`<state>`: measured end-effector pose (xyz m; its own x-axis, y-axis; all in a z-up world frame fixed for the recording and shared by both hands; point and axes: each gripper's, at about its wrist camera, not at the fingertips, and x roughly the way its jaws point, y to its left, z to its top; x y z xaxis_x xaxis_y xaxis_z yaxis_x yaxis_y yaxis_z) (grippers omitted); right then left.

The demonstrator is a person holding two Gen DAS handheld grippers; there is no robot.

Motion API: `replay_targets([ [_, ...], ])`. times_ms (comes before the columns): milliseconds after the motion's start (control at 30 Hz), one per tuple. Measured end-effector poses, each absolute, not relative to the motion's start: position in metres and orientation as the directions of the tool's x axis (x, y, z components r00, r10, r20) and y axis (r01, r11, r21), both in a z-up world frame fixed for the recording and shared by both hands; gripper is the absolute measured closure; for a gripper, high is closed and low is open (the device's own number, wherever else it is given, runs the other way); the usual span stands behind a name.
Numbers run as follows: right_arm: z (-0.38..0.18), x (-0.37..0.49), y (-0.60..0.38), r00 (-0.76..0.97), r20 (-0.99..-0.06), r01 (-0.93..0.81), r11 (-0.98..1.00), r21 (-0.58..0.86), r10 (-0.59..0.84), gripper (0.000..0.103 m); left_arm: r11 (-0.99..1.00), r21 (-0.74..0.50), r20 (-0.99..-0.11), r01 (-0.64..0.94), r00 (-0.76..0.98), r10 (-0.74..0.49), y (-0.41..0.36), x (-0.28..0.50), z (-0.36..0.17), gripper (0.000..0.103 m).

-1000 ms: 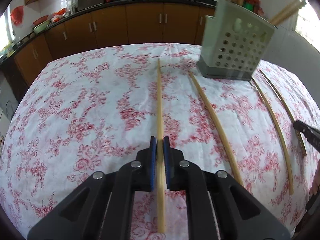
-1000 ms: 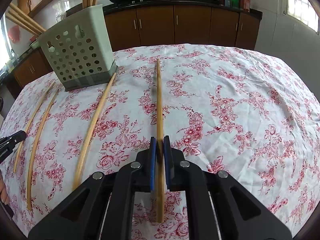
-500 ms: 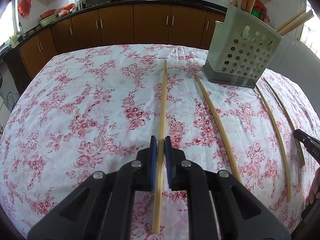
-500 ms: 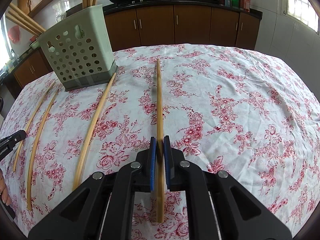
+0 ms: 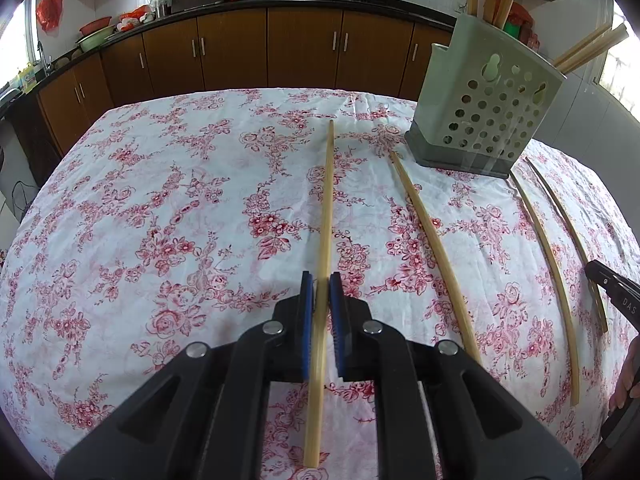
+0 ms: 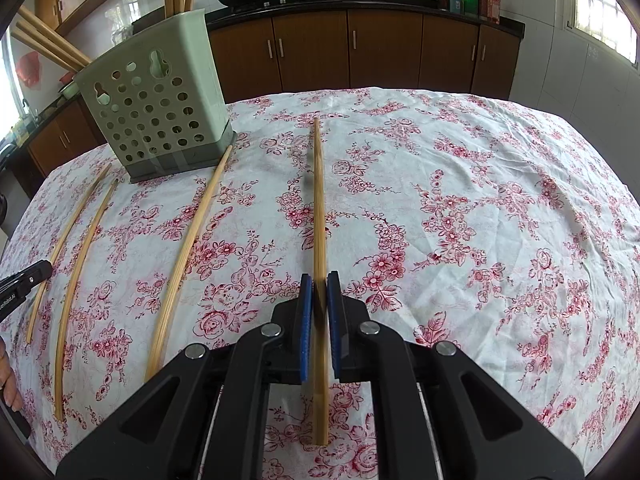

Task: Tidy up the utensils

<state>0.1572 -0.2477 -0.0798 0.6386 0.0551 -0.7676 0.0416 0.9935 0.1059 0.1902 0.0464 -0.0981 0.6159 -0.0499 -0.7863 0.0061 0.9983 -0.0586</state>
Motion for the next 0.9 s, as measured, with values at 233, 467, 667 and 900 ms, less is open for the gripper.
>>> replay_targets([
  [233,-0.0798,0.1570,-0.2478,0.639,-0.767,0.042,0.994,0.105,0.055,0.094,0.998,-0.060,-0.787,0.006,0.615,-0.051,0.0462,0.1903,-0.0981,0.091],
  [467,-0.0799,0.1569,-0.2480,0.639,-0.767,0.041,0.994,0.105,0.055,0.094,0.998,-0.062,-0.787,0.006,0.615,-0.052,0.0466,0.1901,-0.0979,0.091],
  [667,-0.0799,0.1570,-0.2482,0.639,-0.767,0.041,0.994,0.106,0.055,0.094,0.998,-0.064,-0.787,0.006,0.615,-0.054,0.0468,0.1899,-0.0977,0.091],
  [900,-0.0796,0.1574,-0.2485,0.639,-0.767,0.041,0.993,0.108,0.057,0.094,0.998,-0.065,-0.787,0.006,0.615,-0.055,0.0470,0.1904,-0.0977,0.091],
])
